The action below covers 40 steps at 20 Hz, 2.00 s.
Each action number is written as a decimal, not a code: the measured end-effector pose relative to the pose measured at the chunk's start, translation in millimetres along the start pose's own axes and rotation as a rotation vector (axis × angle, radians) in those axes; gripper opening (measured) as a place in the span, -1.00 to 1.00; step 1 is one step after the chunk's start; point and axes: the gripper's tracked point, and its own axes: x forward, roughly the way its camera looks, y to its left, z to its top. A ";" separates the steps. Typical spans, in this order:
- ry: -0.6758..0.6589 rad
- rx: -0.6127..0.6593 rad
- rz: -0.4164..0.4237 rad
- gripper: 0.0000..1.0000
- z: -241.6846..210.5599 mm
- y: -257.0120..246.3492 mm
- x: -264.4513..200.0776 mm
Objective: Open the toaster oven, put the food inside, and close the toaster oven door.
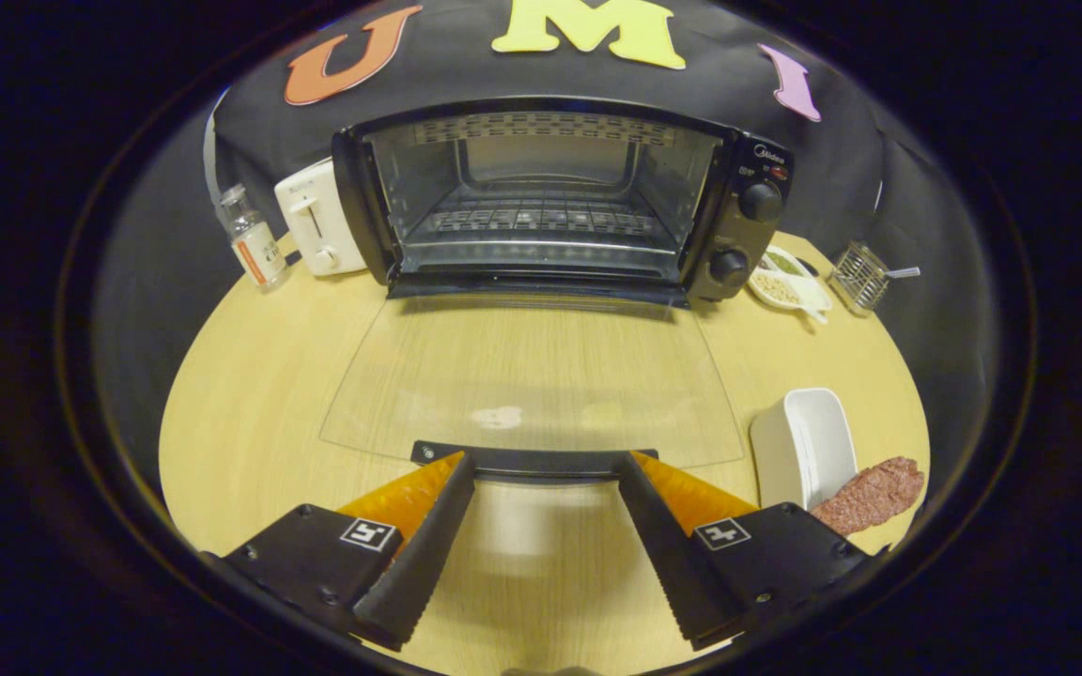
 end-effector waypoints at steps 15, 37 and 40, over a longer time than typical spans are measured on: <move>-0.207 -0.150 0.082 1.00 69.9 -143.1 -82.8; 0.283 0.293 0.673 -0.66 -36.6 -231.2 -81.6; 0.231 0.290 0.677 -0.70 -15.9 -227.7 -100.0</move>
